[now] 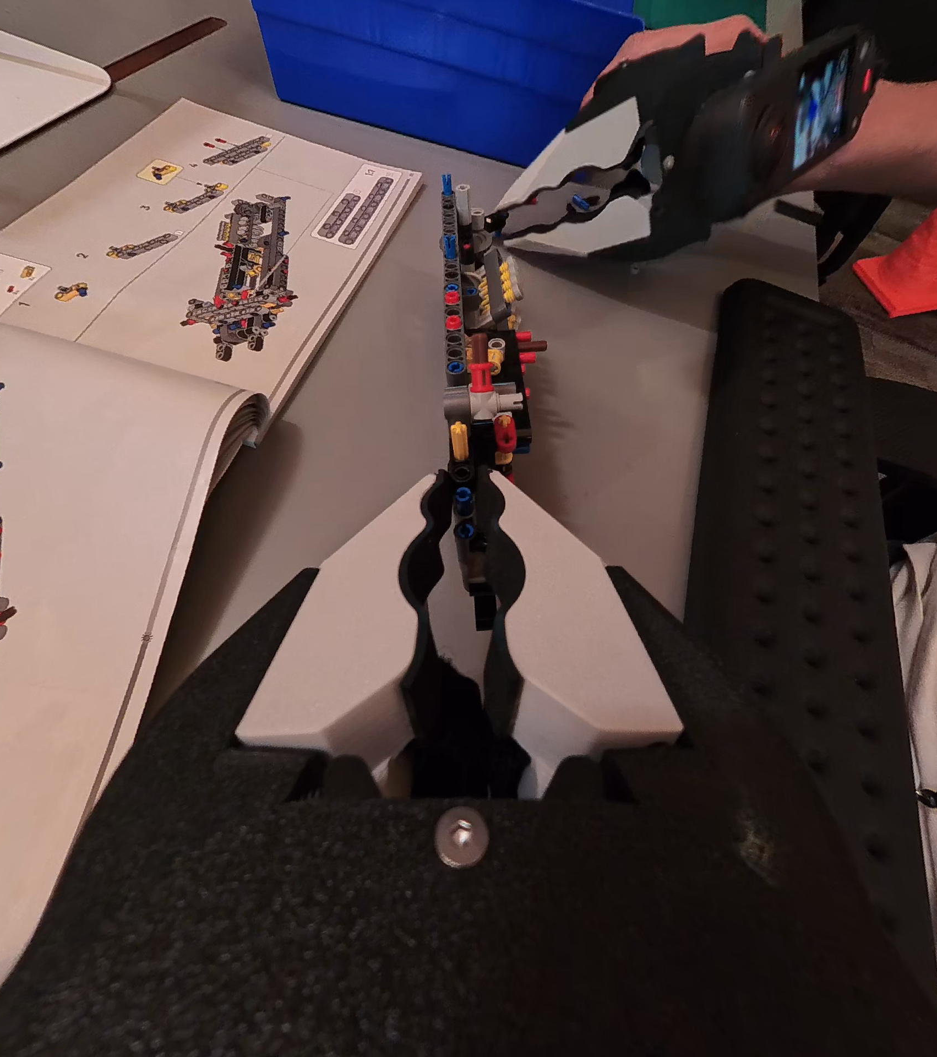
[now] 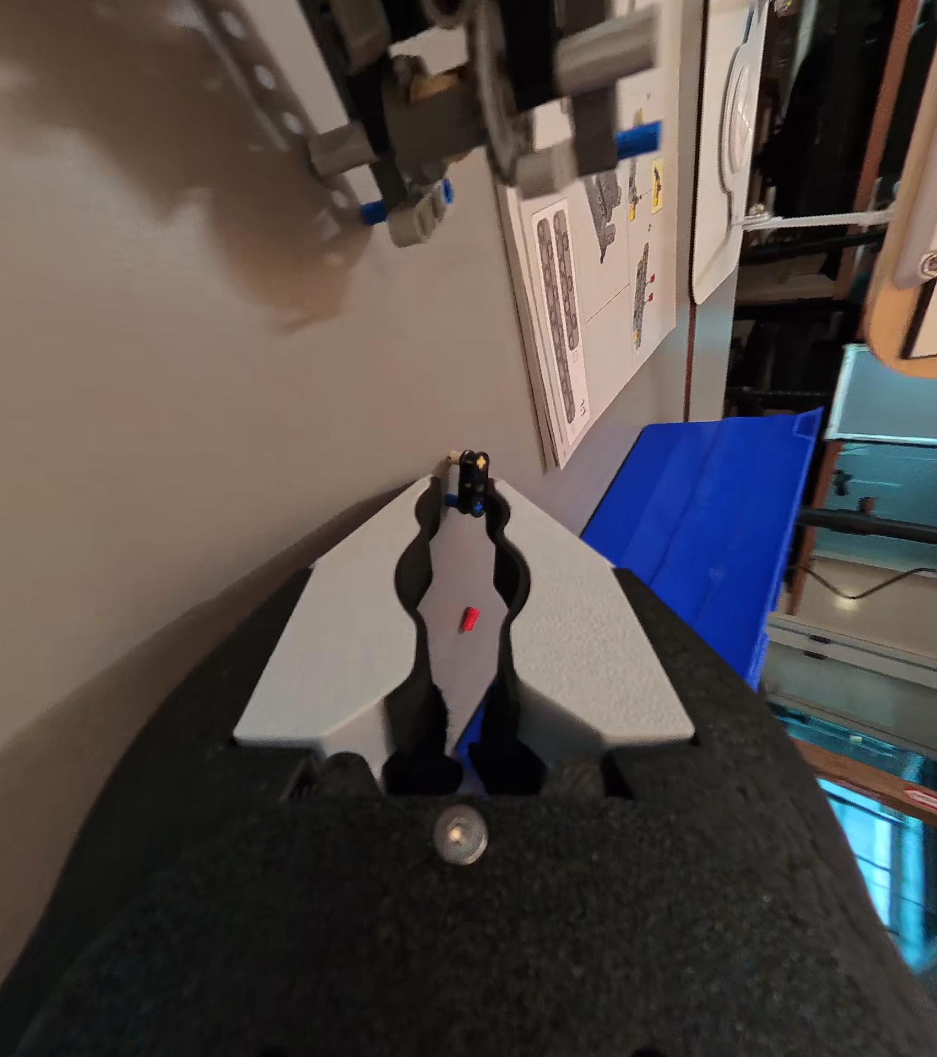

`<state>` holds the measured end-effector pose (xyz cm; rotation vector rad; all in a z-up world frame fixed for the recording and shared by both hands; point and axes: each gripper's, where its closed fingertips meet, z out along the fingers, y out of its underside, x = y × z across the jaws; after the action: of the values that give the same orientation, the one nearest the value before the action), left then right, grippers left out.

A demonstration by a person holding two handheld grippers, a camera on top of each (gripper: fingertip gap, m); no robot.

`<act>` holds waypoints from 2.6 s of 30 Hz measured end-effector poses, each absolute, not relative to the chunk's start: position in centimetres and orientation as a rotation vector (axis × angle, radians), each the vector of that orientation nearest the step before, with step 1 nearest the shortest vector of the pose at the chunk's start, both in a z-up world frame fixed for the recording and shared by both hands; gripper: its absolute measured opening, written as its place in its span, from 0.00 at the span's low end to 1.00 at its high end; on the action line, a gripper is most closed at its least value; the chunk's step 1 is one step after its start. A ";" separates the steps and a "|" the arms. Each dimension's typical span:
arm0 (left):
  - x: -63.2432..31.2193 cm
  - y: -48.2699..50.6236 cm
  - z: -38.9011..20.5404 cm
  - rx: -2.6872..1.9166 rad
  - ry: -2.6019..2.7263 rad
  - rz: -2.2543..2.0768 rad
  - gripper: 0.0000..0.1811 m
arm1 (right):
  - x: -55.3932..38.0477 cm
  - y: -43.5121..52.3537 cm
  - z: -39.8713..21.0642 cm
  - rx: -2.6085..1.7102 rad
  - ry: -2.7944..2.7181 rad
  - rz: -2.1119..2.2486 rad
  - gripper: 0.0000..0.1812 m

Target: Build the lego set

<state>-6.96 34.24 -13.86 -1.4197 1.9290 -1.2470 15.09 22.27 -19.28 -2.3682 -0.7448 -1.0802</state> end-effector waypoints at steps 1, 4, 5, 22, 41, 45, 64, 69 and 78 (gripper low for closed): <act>-7.0 34.2 -13.9 -1.420 1.929 -1.247 0.03 | 15.0 22.3 -19.2 -2.383 -0.710 -1.028 0.08; -7.0 34.2 -13.9 -1.420 1.929 -1.247 0.03 | 14.8 22.4 -18.8 -2.429 -0.625 -0.873 0.09; -7.0 34.2 -13.9 -1.420 1.929 -1.247 0.03 | 14.9 22.4 -18.7 -2.441 -0.601 -0.832 0.08; -7.1 34.3 -13.9 -1.418 1.932 -1.242 0.03 | 15.0 22.1 -18.9 -2.877 -0.718 -0.159 0.09; -7.0 34.5 -13.9 -1.428 1.929 -1.255 0.03 | 17.3 22.8 -19.3 -2.928 -0.603 -0.223 0.07; -7.0 34.6 -13.9 -1.435 1.926 -1.262 0.03 | 17.0 22.8 -19.6 -2.904 -0.461 -0.231 0.09; -7.2 34.7 -14.5 -1.572 1.917 -1.458 0.03 | 12.2 25.7 -16.7 -2.711 -0.459 -0.042 0.04; -8.0 34.0 -16.0 -1.746 1.970 -1.594 0.04 | 2.1 28.1 -10.2 -2.254 -0.283 0.255 0.03; -10.5 32.2 -18.5 -1.975 2.076 -1.538 0.06 | -4.6 28.9 -13.7 -2.047 -0.099 0.353 0.04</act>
<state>-10.48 32.15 -18.47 -1.9753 2.0757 -1.5379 -4.56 28.87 -13.68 -2.0467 -0.0995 0.3527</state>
